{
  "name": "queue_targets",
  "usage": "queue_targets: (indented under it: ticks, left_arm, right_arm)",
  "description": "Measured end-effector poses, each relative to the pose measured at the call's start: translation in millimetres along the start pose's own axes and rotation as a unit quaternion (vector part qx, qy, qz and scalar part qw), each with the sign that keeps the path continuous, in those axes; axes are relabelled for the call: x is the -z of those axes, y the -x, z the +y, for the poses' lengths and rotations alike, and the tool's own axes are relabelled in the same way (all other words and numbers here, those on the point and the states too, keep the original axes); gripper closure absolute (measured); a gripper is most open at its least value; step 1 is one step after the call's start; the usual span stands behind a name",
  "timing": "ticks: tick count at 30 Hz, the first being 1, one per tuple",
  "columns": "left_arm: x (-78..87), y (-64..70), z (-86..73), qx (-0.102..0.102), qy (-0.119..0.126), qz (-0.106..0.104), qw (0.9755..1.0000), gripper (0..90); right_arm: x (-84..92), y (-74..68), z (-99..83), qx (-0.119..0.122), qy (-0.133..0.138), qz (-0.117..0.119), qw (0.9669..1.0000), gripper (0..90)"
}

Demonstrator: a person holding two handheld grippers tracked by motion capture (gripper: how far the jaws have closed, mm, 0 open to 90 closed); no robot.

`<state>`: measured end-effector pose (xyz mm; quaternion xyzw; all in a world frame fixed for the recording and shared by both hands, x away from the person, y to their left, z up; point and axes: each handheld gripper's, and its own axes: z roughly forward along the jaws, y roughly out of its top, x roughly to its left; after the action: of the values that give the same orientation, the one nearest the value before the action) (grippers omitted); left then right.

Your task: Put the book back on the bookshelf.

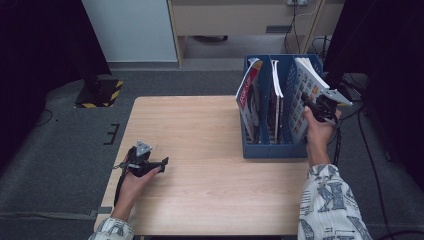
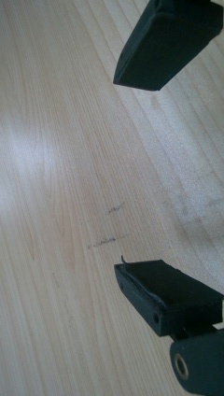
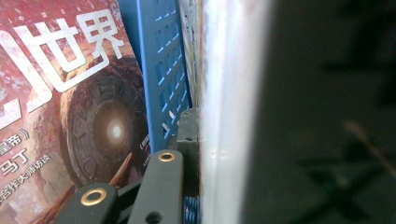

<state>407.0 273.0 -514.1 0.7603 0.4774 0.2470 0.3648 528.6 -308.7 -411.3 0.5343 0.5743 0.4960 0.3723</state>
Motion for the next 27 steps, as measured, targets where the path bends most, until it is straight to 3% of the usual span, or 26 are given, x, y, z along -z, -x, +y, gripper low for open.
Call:
queue_targets:
  ticks: [9,20,27]
  left_arm:
    - [0.3,0.3,0.4,0.0,0.002,0.0,1.0,8.4]
    - [0.8,0.5,0.8,0.0,0.003,-0.001,1.0,8.4]
    - [1.1,1.5,1.2,-0.002,0.002,-0.001,1.0,8.4]
  right_arm:
    - [0.6,-1.1,0.4,0.006,0.0,-0.006,1.0,74.0]
    - [-0.5,-6.2,-1.5,0.036,-0.001,-0.014,0.9993,74.0]
    - [2.1,-6.6,-5.3,0.038,0.001,-0.01,0.9992,73.9]
